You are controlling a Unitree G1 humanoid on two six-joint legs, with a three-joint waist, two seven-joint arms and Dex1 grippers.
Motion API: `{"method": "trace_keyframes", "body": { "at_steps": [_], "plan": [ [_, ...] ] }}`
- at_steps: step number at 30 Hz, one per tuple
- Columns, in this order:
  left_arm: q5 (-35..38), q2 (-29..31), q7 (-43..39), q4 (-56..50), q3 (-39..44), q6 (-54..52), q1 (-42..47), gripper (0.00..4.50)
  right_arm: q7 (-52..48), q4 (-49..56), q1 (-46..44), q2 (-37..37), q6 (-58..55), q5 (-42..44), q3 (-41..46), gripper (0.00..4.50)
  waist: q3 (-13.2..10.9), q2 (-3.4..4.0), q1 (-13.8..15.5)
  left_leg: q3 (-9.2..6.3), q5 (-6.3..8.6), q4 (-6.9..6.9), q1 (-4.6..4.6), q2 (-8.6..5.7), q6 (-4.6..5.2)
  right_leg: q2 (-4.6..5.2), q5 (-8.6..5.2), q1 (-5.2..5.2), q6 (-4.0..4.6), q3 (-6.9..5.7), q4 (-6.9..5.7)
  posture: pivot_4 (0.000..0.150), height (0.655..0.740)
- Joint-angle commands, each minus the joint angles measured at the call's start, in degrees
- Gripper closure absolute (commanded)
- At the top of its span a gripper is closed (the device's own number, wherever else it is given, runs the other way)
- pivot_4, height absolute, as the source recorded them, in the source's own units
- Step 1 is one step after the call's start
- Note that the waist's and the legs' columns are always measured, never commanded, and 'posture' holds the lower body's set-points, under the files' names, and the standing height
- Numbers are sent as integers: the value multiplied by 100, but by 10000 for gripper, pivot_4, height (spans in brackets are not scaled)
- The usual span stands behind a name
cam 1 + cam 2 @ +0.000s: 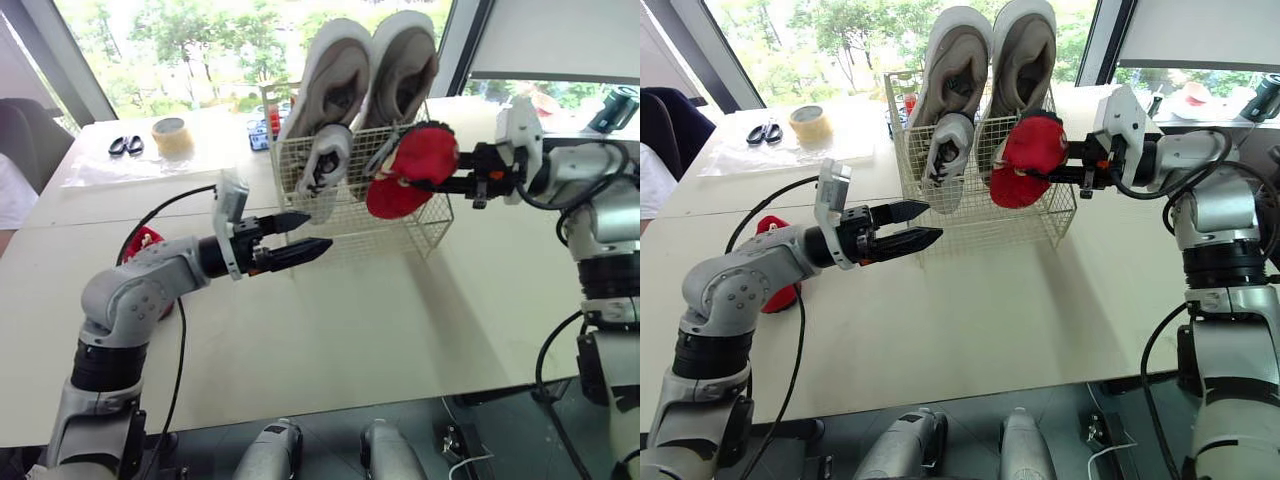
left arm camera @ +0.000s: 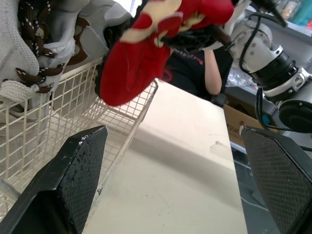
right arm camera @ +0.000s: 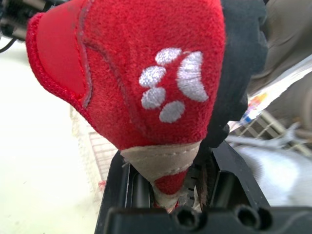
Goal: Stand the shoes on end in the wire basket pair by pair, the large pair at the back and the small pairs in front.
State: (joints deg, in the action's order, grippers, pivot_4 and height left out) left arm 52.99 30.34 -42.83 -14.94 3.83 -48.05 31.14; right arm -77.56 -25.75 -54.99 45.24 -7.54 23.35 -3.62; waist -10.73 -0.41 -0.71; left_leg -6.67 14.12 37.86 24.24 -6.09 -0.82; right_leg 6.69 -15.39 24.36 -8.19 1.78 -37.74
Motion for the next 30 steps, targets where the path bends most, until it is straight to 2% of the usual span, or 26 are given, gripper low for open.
{"method": "trace_keyframes", "body": {
  "at_steps": [1,7,9,10,14,15,24,30],
  "plan": [
    [52,31,53,-254,182,35,-15,445,-252,-470,-201,-127,447,-204,93,38985,0,0,-8,0,0,0,0,0,0,0,0,0,0,0,0,1500,7400],
    [49,10,138,-318,180,44,-26,445,-293,-1320,-145,-437,1025,-455,246,38985,0,0,-13,0,-1,-1,0,0,-3,-1,0,1,0,0,0,1500,7400],
    [54,1,157,-323,173,45,-14,0,-275,-1440,-76,-464,1077,-491,287,28666,0,0,-13,0,-2,-1,0,0,-3,-1,0,2,0,0,0,1500,7400],
    [51,-5,161,-316,162,47,4,0,-224,-1454,-15,-467,1114,-497,330,24893,0,0,-12,0,-2,-1,0,0,-3,-1,0,2,0,0,0,1500,7400],
    [67,-17,170,-318,143,35,36,0,-37,-1240,200,-405,1187,-485,513,3304,0,0,-4,-1,-2,0,0,0,-3,0,0,1,0,0,0,1500,7400],
    [66,-21,164,-306,134,34,51,0,-3,-1117,259,-341,1114,-466,563,275,0,1,-7,-1,-2,0,0,0,-4,0,0,0,0,0,0,1500,7400],
    [80,119,405,-469,306,-85,4,0,883,1046,1327,430,-35,-107,1454,275,0,1,10,-3,-2,-1,2,-1,-4,1,0,1,0,0,0,1500,7400],
    [-127,379,1853,-971,841,-479,59,0,1403,2683,1635,861,-1341,716,2157,275,0,2,-10,-2,-1,-2,2,2,-2,1,0,4,0,4,-2,1500,7400]
  ]
}}
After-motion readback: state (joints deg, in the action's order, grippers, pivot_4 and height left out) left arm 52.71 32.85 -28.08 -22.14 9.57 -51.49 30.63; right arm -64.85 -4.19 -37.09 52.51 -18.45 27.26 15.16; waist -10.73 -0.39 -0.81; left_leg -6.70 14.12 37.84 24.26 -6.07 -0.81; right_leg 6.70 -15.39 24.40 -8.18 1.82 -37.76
